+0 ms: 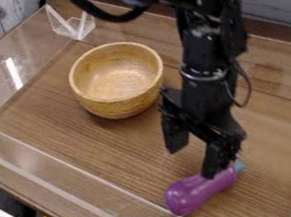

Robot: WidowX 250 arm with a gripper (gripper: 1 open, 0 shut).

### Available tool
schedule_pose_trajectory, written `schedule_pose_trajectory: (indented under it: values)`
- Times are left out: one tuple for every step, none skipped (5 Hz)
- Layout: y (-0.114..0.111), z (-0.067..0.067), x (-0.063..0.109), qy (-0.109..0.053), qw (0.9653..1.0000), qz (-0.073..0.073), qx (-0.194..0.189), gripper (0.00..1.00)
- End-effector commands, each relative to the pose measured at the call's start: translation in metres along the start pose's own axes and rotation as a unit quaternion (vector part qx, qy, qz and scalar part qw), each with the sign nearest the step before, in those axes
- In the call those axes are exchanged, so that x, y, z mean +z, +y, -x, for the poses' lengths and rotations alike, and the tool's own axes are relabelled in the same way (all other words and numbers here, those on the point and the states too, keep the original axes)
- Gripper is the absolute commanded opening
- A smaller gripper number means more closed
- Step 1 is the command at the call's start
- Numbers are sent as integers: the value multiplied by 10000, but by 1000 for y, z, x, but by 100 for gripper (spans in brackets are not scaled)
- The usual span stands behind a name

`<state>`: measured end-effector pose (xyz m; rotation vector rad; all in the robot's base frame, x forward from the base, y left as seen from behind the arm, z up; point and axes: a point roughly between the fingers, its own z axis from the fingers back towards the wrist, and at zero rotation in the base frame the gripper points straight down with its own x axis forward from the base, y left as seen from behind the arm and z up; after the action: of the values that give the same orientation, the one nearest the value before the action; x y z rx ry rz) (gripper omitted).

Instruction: Put the purple eggplant in the brown bowl

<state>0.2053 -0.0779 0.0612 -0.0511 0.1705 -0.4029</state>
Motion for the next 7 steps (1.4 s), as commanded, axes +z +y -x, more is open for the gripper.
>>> schedule_pose_trajectory:
  values:
    - [-8, -3, -1, -240, 9994, -69, -246, 100]
    - [-11, -3, -11, -253, 9983, -175, -501, 100]
    - [-11, -5, -21, -295, 9975, -257, -585, 100]
    - [-10, -8, -25, -329, 9973, -286, -594, 0]
    - [-10, -8, -26, -398, 9970, -298, -585, 0]
    - [-10, -8, -25, -488, 9966, -291, -591, 0]
    - [-11, -7, -24, -573, 9962, -275, -598, 0]
